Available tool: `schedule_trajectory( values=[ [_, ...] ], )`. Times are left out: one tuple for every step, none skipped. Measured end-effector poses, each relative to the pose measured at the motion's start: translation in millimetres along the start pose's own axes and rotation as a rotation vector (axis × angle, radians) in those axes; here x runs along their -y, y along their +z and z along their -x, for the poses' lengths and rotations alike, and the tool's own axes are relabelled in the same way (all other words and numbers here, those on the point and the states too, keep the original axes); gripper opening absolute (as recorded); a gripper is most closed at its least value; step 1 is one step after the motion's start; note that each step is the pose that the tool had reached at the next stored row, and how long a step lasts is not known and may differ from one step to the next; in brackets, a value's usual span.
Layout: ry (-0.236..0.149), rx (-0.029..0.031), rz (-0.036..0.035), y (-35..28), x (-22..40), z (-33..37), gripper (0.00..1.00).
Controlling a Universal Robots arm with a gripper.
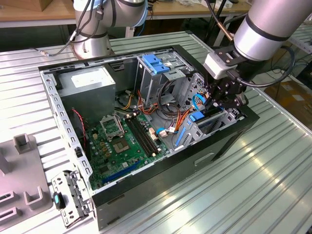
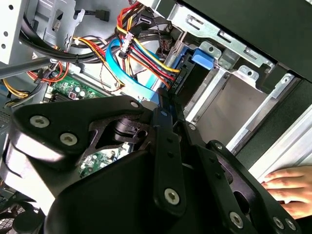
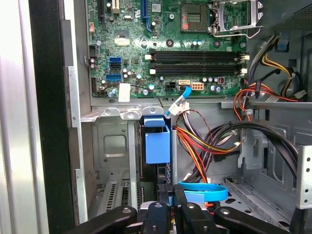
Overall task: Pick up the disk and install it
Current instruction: 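Insert the second disk wire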
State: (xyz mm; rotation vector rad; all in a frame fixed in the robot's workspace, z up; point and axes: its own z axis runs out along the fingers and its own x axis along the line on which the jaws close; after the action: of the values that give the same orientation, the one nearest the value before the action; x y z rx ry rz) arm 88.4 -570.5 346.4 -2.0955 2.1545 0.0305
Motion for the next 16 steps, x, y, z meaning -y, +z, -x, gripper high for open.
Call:
schedule_trajectory(
  values=[
    [0.000,0.0001,0.0000,-0.4,0.0,0.0,0.16],
    [0.000,0.0004,0.0000,-0.5,0.0,0.0,0.16],
    [0.000,0.0005,0.0000,-0.6,0.0,0.1,0.16],
    [0.000,0.0007,0.0000,-0.8,0.1,0.0,0.16],
    [0.000,0.0007,0.0001,-1.0,0.1,0.0,0.16],
    [0.000,0.0007,0.0001,-1.1,0.1,-0.7,0.16],
    [0.000,0.0008,0.0001,-1.1,0.1,-1.2,0.16],
    [0.000,0.0010,0.0000,-1.1,0.1,-2.0,0.16],
    [0.000,0.0022,0.0000,-1.2,0.2,-2.8,0.16],
    [0.000,0.0037,0.0001,-1.2,0.2,-3.1,0.16],
    [0.000,0.0050,0.0001,-1.3,0.2,-3.2,0.16],
    [0.001,0.0070,0.0002,-1.2,0.2,-3.2,0.16],
    [0.001,0.0086,0.0002,-1.0,0.2,-3.3,0.16],
    [0.001,0.0097,0.0002,-0.9,0.1,-3.3,0.16],
    [0.001,0.0111,0.0002,-0.7,0.1,-3.4,0.16],
    [0.001,0.0118,0.0002,-0.5,0.1,-3.5,0.16]
  ],
)
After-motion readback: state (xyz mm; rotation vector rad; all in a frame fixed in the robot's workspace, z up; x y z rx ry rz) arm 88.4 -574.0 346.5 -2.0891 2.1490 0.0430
